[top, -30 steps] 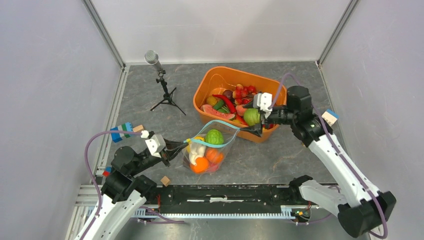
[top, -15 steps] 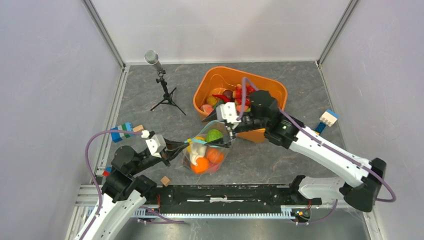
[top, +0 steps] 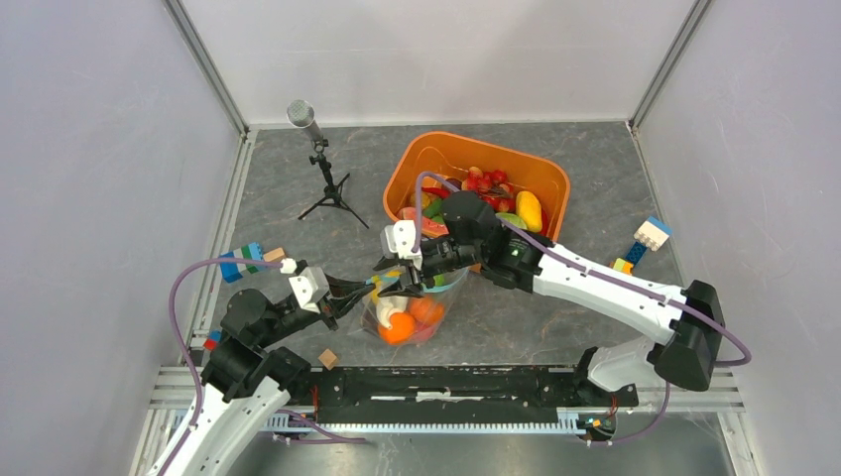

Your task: Place the food in the zip-top bag and seal the zipper

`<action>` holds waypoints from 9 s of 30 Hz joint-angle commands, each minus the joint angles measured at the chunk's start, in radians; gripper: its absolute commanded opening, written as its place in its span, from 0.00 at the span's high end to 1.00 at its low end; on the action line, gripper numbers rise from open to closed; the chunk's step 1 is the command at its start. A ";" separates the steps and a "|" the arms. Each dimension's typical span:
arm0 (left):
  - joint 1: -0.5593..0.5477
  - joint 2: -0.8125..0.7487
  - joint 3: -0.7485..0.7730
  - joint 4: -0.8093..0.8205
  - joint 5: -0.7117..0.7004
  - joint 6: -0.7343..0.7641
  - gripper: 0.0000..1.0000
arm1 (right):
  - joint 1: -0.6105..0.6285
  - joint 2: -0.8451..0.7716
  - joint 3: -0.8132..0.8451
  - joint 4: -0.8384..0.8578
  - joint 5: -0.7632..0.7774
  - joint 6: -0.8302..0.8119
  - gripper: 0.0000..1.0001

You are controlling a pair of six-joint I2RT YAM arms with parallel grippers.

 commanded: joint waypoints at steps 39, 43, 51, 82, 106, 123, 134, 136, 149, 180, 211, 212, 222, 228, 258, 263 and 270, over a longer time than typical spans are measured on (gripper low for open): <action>0.005 0.115 0.051 0.029 0.118 0.041 0.58 | 0.003 0.011 0.058 -0.016 -0.022 -0.064 1.00; 0.005 0.122 0.047 0.023 0.101 0.056 0.62 | 0.003 0.010 0.059 -0.016 -0.029 -0.061 1.00; 0.005 0.139 0.055 0.005 0.093 0.072 0.98 | 0.003 0.004 0.055 -0.017 -0.015 -0.061 1.00; 0.005 -0.011 0.043 -0.016 -0.020 0.091 0.97 | -0.035 -0.124 -0.025 -0.191 0.177 -0.162 1.00; 0.005 0.092 0.082 0.025 0.001 0.099 0.98 | -0.035 -0.147 -0.059 -0.201 0.194 -0.160 1.00; 0.005 -0.029 0.075 -0.086 -0.136 0.136 0.98 | -0.164 -0.302 -0.187 -0.256 0.261 -0.163 1.00; 0.005 -0.037 0.072 -0.088 -0.149 0.128 0.98 | -0.264 -0.393 -0.253 -0.301 0.261 -0.170 1.00; 0.005 -0.036 0.073 -0.091 -0.151 0.130 0.98 | -0.276 -0.401 -0.258 -0.311 0.275 -0.170 1.00; 0.005 -0.042 0.083 -0.113 -0.166 0.140 0.98 | -0.340 -0.440 -0.280 -0.370 0.324 -0.186 1.00; 0.005 -0.013 0.073 -0.090 -0.175 0.108 0.46 | -0.405 -0.448 -0.281 -0.330 0.294 -0.158 1.00; 0.005 0.130 0.297 -0.195 -0.649 -0.340 0.00 | -0.337 -0.638 -0.496 -0.168 -0.031 -0.018 0.54; 0.005 0.146 0.300 -0.202 -0.622 -0.342 0.00 | -0.336 -0.641 -0.491 -0.174 -0.034 -0.021 0.52; 0.005 0.300 0.301 -0.259 -0.420 -0.357 0.00 | -0.337 -0.707 -0.486 -0.013 -0.133 0.142 0.31; 0.005 0.337 0.262 -0.243 -0.386 -0.371 0.00 | -0.324 -0.743 -0.688 0.629 -0.383 0.666 0.30; 0.006 0.282 0.226 -0.268 -0.503 -0.376 0.00 | 0.025 -0.038 -0.554 0.291 0.481 0.372 0.45; 0.005 0.245 0.226 -0.288 -0.557 -0.385 0.00 | 0.025 0.066 -0.442 0.287 0.562 0.358 0.42; 0.005 0.220 0.235 -0.329 -0.621 -0.394 0.00 | 0.028 -0.048 -0.448 0.278 0.206 0.357 0.32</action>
